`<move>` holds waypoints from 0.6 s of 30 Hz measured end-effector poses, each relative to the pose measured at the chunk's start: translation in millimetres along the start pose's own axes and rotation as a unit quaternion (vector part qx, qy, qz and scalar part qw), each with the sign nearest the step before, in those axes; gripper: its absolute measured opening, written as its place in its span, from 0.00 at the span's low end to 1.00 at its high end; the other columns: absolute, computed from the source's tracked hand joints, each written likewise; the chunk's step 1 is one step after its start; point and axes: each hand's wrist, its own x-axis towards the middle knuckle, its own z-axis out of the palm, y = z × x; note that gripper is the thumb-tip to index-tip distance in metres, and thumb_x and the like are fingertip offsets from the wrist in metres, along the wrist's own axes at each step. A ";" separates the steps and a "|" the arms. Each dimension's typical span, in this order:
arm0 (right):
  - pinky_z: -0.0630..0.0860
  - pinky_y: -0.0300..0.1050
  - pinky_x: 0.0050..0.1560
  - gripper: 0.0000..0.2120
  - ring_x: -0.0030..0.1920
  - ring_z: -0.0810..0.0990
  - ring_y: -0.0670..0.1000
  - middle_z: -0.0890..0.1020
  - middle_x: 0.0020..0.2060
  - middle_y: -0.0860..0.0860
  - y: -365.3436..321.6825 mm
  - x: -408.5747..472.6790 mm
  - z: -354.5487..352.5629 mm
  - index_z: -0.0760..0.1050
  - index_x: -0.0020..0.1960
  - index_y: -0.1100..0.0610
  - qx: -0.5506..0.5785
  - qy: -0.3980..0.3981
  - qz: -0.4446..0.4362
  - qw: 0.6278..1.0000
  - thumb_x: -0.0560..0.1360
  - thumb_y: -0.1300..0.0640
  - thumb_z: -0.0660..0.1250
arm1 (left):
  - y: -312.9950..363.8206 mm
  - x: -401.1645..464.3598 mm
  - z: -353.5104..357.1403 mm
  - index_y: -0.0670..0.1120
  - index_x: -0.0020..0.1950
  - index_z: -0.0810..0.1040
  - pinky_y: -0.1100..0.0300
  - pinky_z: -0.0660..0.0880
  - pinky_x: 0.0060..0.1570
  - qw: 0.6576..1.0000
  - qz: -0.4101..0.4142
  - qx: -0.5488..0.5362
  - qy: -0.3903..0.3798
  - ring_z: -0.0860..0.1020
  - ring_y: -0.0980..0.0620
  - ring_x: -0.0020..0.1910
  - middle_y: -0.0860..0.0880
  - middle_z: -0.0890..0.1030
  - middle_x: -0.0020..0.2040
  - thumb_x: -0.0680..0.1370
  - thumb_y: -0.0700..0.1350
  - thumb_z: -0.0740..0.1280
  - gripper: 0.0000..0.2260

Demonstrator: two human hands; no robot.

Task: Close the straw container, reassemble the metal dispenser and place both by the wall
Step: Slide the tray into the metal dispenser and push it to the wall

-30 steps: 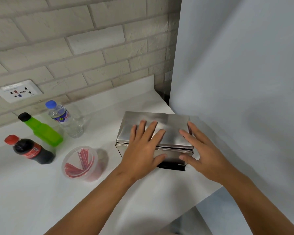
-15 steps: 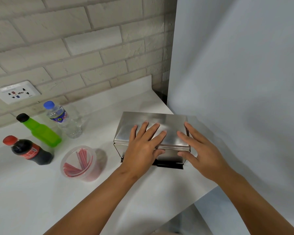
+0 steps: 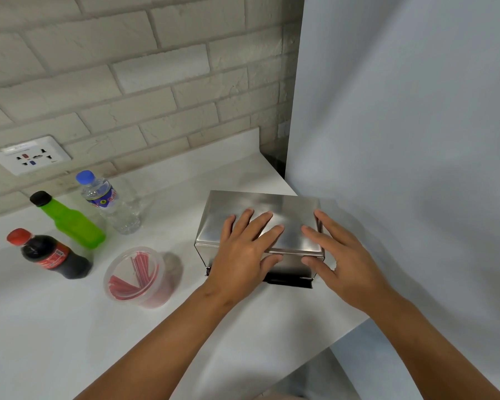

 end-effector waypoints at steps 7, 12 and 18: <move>0.60 0.52 0.80 0.36 0.82 0.59 0.53 0.60 0.84 0.47 -14.0 26.8 -11.5 0.68 0.80 0.48 -0.018 -0.034 0.041 0.998 0.77 0.32 0.55 | -25.9 20.2 -21.9 0.42 0.66 0.83 0.41 0.69 0.69 0.998 -0.057 -0.035 0.011 0.76 0.35 0.69 0.40 0.81 0.68 0.82 0.50 0.67 0.17; 0.50 0.50 0.82 0.35 0.85 0.50 0.53 0.57 0.85 0.48 -25.1 58.7 -10.9 0.61 0.83 0.48 -0.079 -0.085 0.020 0.993 0.81 0.33 0.52 | -56.8 35.3 -28.7 0.49 0.79 0.70 0.43 0.54 0.78 0.993 -0.067 0.004 -0.100 0.60 0.36 0.80 0.42 0.68 0.81 0.86 0.55 0.58 0.22; 0.48 0.55 0.82 0.34 0.84 0.51 0.56 0.58 0.85 0.49 -35.7 75.5 7.2 0.57 0.83 0.47 -0.154 -0.101 0.009 0.983 0.83 0.33 0.45 | -63.3 36.4 -23.2 0.49 0.80 0.69 0.44 0.55 0.78 0.989 -0.058 0.037 -0.135 0.64 0.37 0.80 0.44 0.70 0.80 0.85 0.60 0.50 0.27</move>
